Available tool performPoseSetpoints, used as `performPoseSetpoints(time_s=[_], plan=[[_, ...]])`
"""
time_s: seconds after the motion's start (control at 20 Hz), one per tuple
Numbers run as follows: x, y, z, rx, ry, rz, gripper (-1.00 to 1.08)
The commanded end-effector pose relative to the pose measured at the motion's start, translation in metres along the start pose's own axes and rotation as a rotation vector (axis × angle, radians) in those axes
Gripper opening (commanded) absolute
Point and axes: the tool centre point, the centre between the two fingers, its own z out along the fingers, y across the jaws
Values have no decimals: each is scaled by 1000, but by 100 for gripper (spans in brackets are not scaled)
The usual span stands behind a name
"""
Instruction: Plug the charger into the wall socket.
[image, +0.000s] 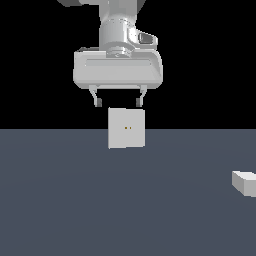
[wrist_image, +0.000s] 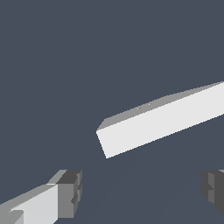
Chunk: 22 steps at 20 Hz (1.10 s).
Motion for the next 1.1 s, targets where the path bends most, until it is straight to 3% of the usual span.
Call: performPoseSetpoints(time_s=[0.0,0.5,1.05], plan=[[0,0,0,0,0,0,100],[-9,27,11,-3,21,40,100],[-45,115,49,-13,93,175,100]])
